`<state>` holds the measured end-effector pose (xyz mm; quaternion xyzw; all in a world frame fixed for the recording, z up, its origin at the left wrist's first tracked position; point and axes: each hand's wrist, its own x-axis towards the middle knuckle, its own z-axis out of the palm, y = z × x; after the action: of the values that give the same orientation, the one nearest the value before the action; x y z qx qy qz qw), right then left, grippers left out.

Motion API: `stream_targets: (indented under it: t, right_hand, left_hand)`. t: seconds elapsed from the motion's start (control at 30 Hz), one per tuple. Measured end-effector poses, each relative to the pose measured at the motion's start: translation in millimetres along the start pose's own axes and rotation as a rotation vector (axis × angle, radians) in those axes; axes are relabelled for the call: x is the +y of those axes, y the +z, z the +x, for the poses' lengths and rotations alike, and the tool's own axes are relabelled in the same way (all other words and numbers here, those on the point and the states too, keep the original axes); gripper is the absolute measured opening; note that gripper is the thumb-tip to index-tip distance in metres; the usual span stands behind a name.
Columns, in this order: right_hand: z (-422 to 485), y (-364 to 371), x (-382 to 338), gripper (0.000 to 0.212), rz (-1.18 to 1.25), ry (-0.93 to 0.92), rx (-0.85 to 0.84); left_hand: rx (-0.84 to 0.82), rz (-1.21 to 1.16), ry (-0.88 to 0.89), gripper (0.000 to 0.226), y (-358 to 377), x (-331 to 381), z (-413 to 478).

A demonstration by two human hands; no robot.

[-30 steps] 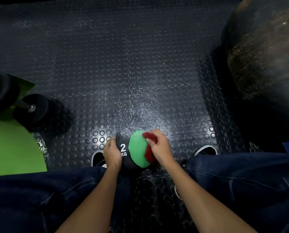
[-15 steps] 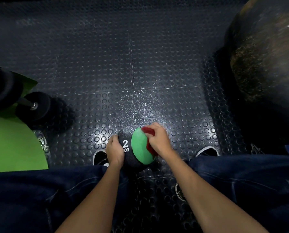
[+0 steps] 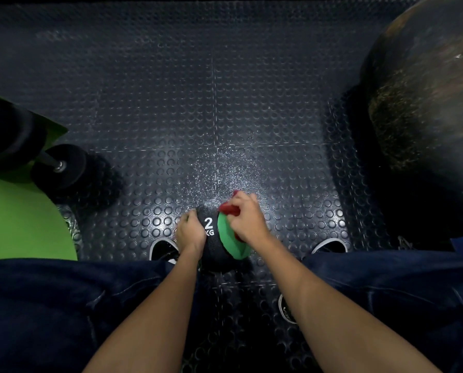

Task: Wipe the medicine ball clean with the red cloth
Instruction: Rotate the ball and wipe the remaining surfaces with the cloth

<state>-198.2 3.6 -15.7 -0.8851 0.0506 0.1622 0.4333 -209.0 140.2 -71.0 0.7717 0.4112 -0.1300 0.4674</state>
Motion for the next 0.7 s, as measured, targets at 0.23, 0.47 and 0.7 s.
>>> stream_targets:
  t: [0.23, 0.47, 0.7]
  right_hand:
    - [-4.1, -24.0, 15.4, 0.025, 0.225, 0.051, 0.115]
    - [13.2, -4.5, 7.8, 0.028, -0.019, 0.186, 0.087]
    - [-0.1, -21.2, 3.6, 0.024, 0.030, -0.061, -0.130]
  left_hand:
    - [0.000, -0.040, 0.030, 0.044, -0.4, -8.7, 2.0]
    - [0.011, 0.008, 0.033, 0.050, 2.2, -8.0, 0.7]
    - [0.000, 0.015, 0.023, 0.051, 4.7, -7.5, 4.2]
